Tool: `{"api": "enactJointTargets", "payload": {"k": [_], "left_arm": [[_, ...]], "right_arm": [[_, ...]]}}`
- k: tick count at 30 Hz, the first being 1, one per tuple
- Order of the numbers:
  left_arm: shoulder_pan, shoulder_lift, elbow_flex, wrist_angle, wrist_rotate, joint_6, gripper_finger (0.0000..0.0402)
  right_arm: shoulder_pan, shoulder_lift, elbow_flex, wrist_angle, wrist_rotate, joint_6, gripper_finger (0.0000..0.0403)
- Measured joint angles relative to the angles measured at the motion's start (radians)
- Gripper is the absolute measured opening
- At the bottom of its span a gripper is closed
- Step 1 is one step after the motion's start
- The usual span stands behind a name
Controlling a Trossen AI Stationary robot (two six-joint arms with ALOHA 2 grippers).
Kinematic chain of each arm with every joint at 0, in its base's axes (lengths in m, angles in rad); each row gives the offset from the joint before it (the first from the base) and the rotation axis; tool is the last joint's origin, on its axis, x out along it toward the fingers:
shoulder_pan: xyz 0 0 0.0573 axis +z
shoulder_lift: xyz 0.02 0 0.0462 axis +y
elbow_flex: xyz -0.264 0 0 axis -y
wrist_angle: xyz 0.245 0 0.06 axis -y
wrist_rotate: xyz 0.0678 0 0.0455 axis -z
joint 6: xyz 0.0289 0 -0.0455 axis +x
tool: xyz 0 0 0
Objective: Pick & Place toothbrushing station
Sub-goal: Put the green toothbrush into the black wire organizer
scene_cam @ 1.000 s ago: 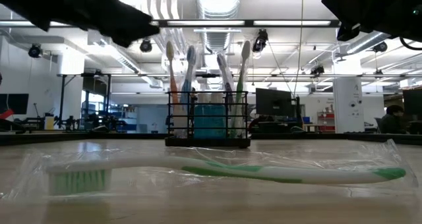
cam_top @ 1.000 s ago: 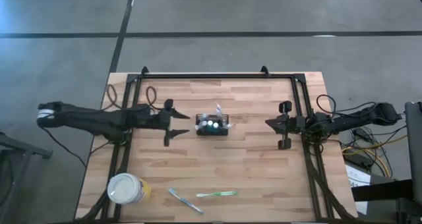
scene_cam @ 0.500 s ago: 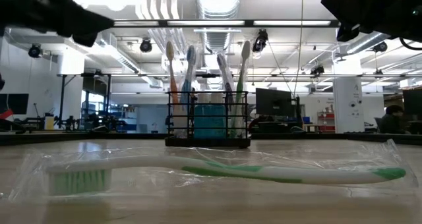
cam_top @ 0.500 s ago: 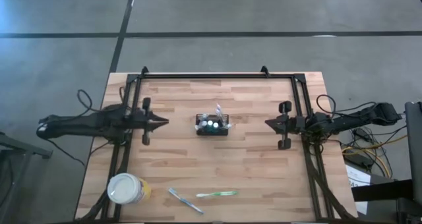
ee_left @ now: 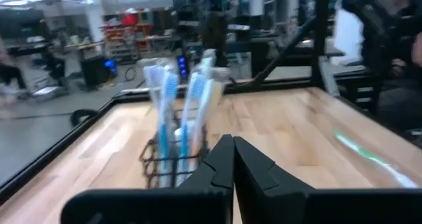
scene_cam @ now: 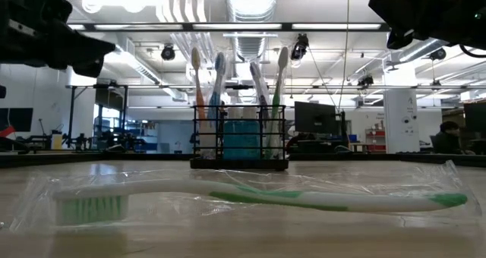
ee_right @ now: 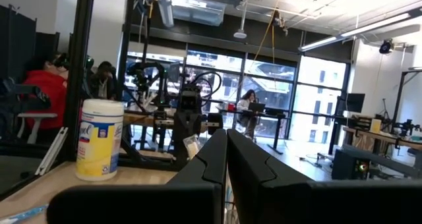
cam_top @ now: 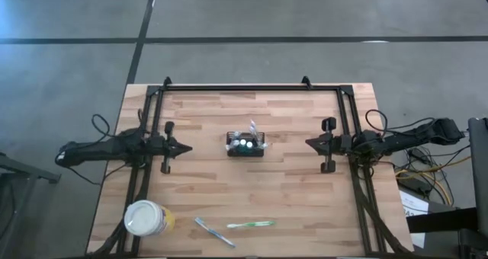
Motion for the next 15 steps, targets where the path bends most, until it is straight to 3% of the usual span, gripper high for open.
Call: {"api": "enactJointTargets", "payload": {"k": [8,15], "left_arm": [[0.000,0.002,-0.018,0.021,0.025,-0.002,0.0002],[0.000,0.002,-0.021,0.019,-0.045,-0.004,0.0011]], "right_arm": [[0.000,0.000,0.000,-0.002,0.000,0.005,0.0008],[0.002,0.007,0.038,-0.034,0.002,0.003,0.0008]]}}
